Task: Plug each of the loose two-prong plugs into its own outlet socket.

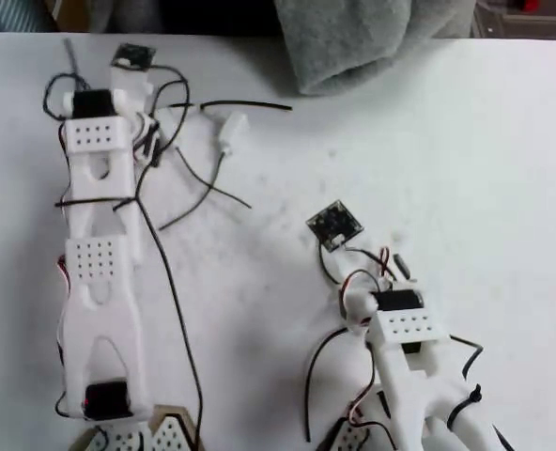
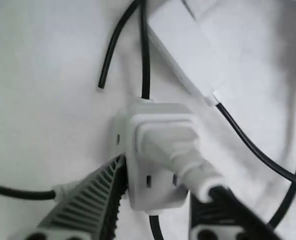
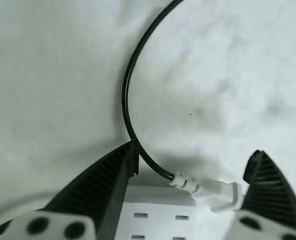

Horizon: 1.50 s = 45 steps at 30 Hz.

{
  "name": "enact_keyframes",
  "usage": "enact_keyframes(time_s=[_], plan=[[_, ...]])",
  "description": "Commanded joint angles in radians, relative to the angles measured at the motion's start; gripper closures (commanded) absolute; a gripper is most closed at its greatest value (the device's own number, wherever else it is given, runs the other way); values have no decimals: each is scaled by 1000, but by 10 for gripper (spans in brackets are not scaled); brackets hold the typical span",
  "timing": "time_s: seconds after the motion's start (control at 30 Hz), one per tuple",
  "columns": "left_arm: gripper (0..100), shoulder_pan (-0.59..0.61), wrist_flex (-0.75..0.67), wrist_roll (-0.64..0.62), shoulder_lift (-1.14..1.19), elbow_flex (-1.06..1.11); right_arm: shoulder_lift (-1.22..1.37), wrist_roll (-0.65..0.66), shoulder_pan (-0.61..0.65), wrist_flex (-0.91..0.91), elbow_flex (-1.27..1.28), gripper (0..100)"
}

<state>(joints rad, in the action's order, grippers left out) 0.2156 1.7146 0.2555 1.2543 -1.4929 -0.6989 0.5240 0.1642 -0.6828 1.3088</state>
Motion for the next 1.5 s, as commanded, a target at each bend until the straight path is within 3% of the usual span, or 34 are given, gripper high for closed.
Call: enact_keyframes(time_s=[0.0,0.23,0.63,1.0,1.3,1.47], plan=[[843,38,-26,8,44,-54,-28,-11,-4,15,-6,665],[641,81,32,6,-54,-57,-28,-11,-4,15,-6,665],[631,193,77,-31,-616,-9,-28,-15,-4,15,-6,665],[631,317,71,-26,-1253,770,-45,-15,-10,-42,-46,665],[631,355,20,-26,-1468,1246,-216,-189,-156,-661,-594,665],[631,357,20,17,-1468,1404,-150,-222,-236,-746,-620,664]])
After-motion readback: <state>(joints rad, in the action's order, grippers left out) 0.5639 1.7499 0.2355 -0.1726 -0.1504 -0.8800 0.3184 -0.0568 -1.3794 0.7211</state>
